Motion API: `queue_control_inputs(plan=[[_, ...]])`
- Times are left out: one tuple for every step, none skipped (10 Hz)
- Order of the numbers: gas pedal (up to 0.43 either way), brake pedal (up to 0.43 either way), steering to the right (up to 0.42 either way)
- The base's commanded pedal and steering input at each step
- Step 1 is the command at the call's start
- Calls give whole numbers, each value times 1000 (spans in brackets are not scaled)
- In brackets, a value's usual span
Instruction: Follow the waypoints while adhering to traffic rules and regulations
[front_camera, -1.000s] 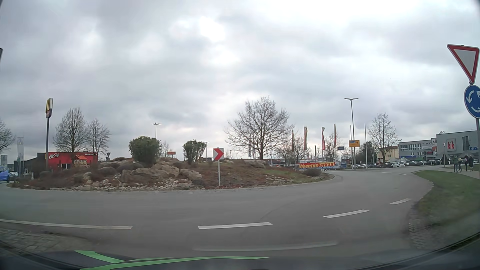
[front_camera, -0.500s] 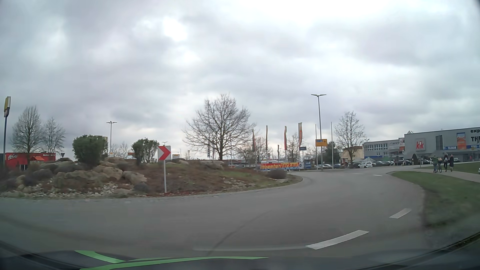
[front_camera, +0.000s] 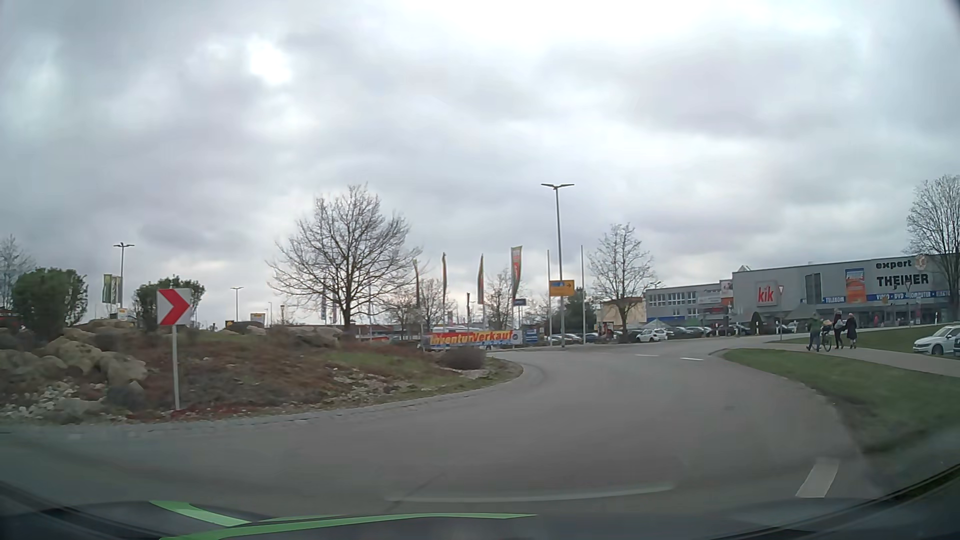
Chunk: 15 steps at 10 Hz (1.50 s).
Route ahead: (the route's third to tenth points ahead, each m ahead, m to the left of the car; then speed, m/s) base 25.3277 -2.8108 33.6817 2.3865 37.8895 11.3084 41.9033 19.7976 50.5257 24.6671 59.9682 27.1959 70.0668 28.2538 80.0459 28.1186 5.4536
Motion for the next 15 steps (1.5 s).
queue_control_inputs(plan=[[138,0,237],[138,0,233],[138,0,223],[138,0,216],[138,0,205],[138,0,192],[138,0,181],[138,0,162],[138,0,136],[150,0,113],[157,0,89],[157,0,67],[157,0,49],[157,0,30],[157,0,10]])
